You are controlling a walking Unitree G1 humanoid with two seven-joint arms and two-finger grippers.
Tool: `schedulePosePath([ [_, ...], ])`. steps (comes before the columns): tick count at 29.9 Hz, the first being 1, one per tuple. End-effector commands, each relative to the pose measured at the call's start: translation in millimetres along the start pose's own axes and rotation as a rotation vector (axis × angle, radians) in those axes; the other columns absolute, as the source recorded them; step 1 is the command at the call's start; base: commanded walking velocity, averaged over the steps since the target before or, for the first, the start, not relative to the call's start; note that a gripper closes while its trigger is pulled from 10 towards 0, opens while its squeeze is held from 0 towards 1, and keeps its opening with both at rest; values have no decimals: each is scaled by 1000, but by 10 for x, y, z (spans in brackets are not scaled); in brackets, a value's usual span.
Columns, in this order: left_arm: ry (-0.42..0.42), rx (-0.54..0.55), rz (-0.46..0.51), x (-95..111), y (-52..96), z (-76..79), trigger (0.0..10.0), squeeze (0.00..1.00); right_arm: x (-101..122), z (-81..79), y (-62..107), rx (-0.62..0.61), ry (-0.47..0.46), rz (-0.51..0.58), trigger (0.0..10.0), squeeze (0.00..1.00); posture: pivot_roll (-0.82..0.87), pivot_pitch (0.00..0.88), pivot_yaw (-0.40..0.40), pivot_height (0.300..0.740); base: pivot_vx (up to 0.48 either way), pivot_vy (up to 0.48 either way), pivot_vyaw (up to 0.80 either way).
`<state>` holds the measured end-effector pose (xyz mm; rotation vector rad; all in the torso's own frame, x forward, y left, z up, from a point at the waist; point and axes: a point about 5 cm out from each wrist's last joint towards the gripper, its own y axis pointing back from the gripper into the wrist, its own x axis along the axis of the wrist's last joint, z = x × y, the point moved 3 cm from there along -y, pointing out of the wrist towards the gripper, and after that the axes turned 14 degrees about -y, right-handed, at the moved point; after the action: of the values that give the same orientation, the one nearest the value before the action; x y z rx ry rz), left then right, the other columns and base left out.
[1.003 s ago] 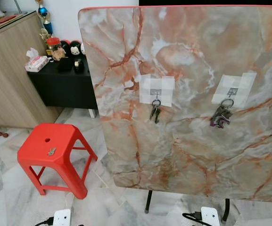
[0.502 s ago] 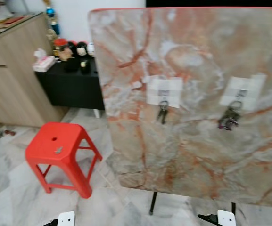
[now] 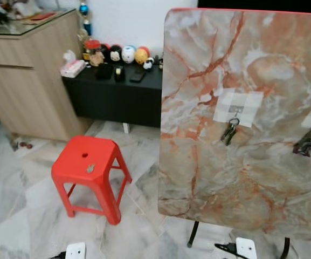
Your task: Hang keys on a hook
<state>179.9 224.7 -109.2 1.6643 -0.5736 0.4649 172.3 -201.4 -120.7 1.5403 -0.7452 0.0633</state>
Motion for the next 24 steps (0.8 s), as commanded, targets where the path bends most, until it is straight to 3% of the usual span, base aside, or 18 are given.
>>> schedulePosePath([
  [1,-5,-10,-26,-68,12,28,10000,0,-41,37,6,-11,16,-17,10000,0,82,0,24,740,0,480,0],
  [24,7,-1,-23,-48,6,9,10000,0,-12,37,3,-8,7,-15,10000,0,92,0,17,740,0,458,0],
])
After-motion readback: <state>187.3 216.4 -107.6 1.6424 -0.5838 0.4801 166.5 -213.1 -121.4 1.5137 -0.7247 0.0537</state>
